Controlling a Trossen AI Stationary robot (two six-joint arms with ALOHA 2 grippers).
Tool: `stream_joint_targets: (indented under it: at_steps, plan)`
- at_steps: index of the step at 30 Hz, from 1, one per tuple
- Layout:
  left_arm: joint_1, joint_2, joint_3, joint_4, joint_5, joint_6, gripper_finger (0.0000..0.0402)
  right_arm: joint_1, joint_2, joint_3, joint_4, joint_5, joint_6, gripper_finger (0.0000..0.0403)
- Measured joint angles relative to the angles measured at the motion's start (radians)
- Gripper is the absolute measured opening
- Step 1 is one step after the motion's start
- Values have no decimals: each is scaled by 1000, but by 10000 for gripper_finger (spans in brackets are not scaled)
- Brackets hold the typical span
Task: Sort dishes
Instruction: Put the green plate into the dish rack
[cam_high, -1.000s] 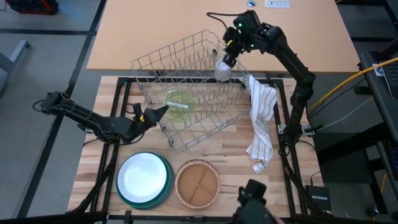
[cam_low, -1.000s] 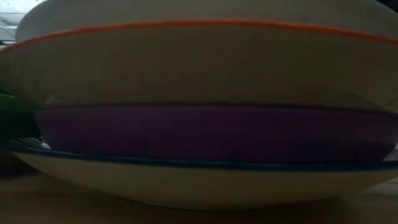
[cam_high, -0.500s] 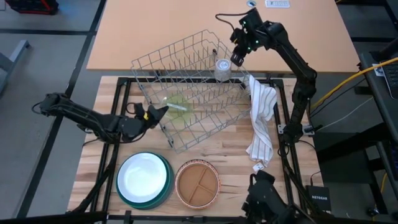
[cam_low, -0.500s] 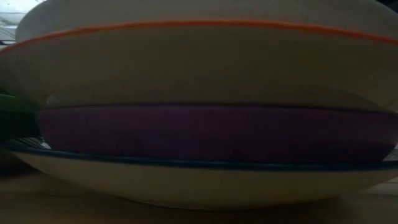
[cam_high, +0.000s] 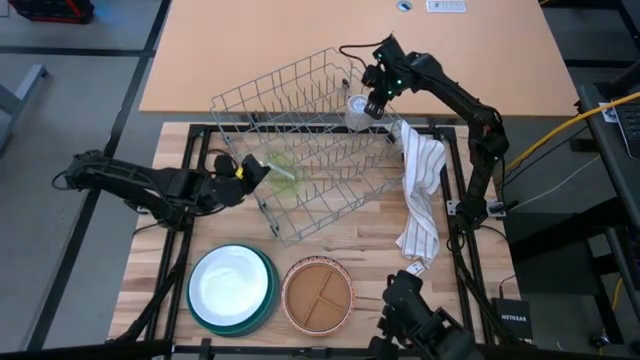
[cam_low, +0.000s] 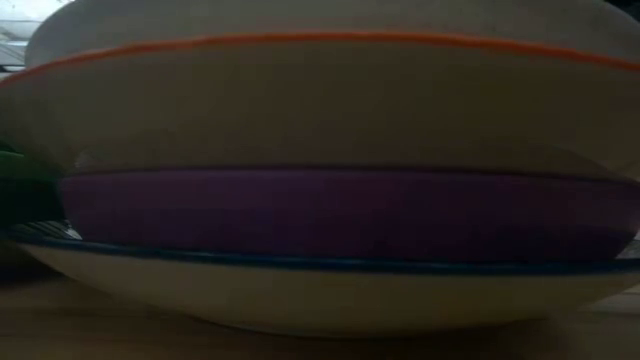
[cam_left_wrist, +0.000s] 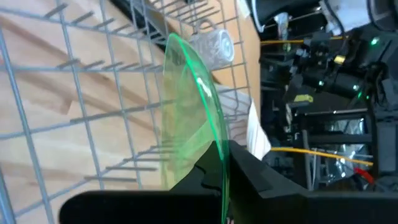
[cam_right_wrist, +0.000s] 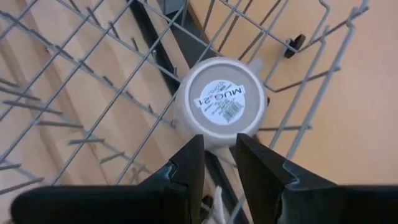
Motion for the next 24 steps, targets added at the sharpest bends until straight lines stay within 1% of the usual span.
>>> stream_joint_targets:
  at_steps: [7,10,19,24]
  plan:
    - [12,55,0,-1,45,-89,0,0,0,-56,88,0,-1,97]
    - [23,61,0,0,75,-93,0,0,0,-57,89,0,-14,97]
    - [25,51,0,-3,79,-95,0,0,0,-57,85,0,-29,97]
    - [25,50,29,-96,79,-117,0,0,0,-57,83,0,-29,97]
